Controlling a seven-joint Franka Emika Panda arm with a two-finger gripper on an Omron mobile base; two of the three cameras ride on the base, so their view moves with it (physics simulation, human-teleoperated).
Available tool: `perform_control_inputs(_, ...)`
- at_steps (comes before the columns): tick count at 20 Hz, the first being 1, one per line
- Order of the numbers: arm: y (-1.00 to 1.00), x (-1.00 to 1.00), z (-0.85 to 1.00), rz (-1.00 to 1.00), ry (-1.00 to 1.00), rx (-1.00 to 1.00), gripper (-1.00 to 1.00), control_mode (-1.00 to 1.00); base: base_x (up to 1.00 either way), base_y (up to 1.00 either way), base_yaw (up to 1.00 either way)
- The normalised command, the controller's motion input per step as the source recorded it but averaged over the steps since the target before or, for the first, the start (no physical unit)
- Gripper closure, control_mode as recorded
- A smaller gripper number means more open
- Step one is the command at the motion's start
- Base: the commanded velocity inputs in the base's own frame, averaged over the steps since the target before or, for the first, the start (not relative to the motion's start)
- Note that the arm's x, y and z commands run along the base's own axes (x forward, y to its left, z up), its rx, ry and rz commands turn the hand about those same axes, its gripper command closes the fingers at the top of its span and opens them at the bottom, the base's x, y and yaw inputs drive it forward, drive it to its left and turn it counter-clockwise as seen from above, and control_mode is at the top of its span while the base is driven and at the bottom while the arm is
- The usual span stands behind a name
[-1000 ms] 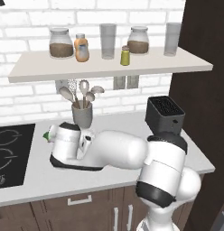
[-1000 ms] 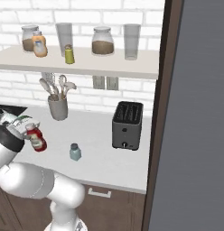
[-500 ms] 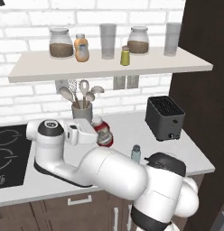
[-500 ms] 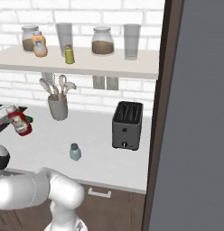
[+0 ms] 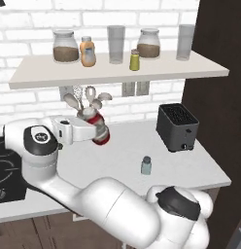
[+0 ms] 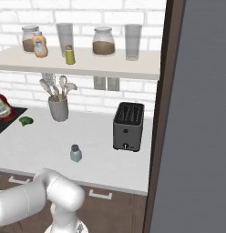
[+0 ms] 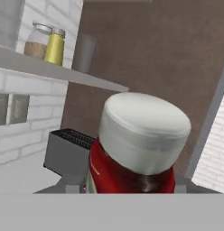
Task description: Put the shaker and condiment bottle from the counter next to their counterparts in the cabinet.
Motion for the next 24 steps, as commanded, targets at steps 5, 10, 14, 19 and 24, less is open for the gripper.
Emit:
perform_control_inputs(5, 0.13, -0.01, 0.76, 0.29, 0.00, 0.10, 1.00, -1.00, 0.00, 0.00, 0.00)
perform_control_inputs(10, 0.01, 0.00, 0.79, 0.32, 0.00, 0.24, 1.00, -1.00, 0.00, 0.00, 0.00)
perform_control_inputs(14, 0.00, 0.00, 0.69, 0.34, 0.00, 0.27, 1.00, -1.00, 0.00, 0.00, 0.00)
perform_control_inputs(19, 0.00, 0.00, 0.66, 0.36, 0.00, 0.24, 1.00, -1.00, 0.00, 0.00, 0.00)
perform_control_inputs(24, 0.02, 0.00, 0.38, 0.27, 0.00, 0.03, 1.00, -1.00, 0.00, 0.00, 0.00)
